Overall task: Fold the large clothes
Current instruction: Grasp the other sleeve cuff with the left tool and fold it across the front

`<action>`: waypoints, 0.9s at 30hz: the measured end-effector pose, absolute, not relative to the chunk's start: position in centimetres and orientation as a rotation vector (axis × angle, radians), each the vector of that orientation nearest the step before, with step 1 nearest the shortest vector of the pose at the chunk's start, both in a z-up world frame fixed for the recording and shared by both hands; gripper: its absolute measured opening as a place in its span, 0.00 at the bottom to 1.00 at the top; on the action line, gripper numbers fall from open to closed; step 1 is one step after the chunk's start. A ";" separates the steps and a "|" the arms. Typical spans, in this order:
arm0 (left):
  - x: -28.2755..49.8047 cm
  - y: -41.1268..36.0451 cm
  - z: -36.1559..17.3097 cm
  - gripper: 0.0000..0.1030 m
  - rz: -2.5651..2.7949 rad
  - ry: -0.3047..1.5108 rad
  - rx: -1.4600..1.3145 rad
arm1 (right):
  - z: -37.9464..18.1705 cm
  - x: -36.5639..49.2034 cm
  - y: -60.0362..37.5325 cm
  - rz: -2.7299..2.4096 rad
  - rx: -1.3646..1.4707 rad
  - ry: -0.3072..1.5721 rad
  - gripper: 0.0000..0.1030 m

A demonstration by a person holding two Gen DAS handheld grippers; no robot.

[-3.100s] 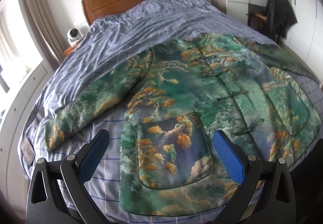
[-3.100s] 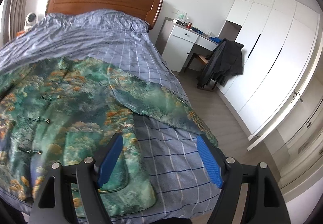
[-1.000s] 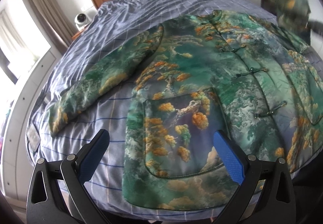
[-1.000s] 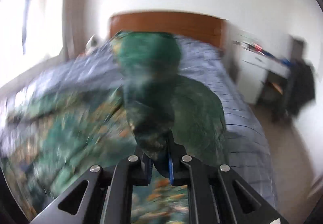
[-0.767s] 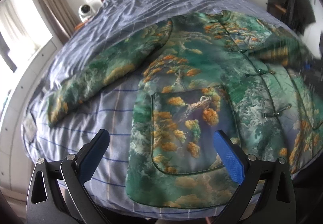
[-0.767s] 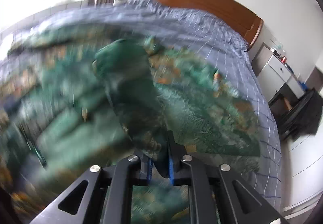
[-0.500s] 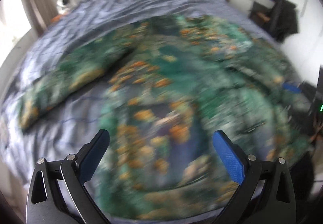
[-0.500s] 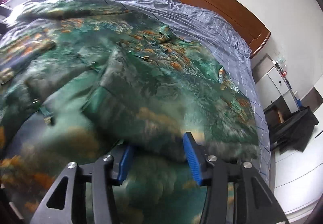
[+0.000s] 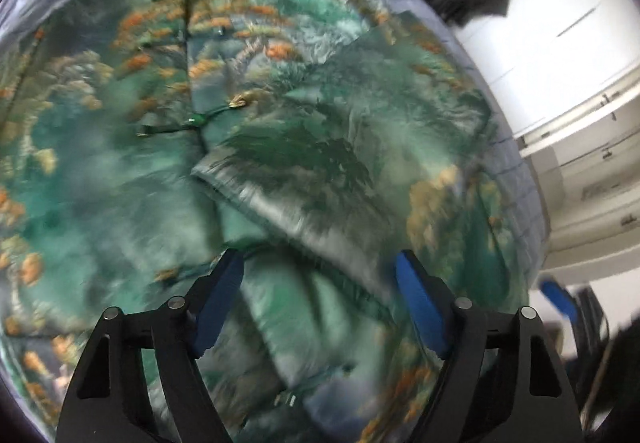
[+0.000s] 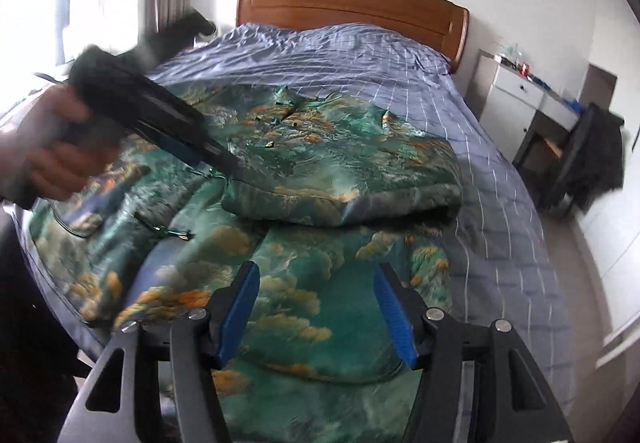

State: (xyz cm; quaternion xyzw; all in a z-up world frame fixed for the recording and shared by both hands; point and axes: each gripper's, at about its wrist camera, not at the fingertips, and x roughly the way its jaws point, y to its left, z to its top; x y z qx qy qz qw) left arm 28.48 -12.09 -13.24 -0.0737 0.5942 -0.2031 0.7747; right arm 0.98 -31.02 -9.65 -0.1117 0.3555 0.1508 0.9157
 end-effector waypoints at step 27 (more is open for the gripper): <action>36.8 -7.6 -15.0 0.08 -0.130 1.146 -0.018 | -9.3 26.2 -36.6 0.222 0.012 0.816 0.41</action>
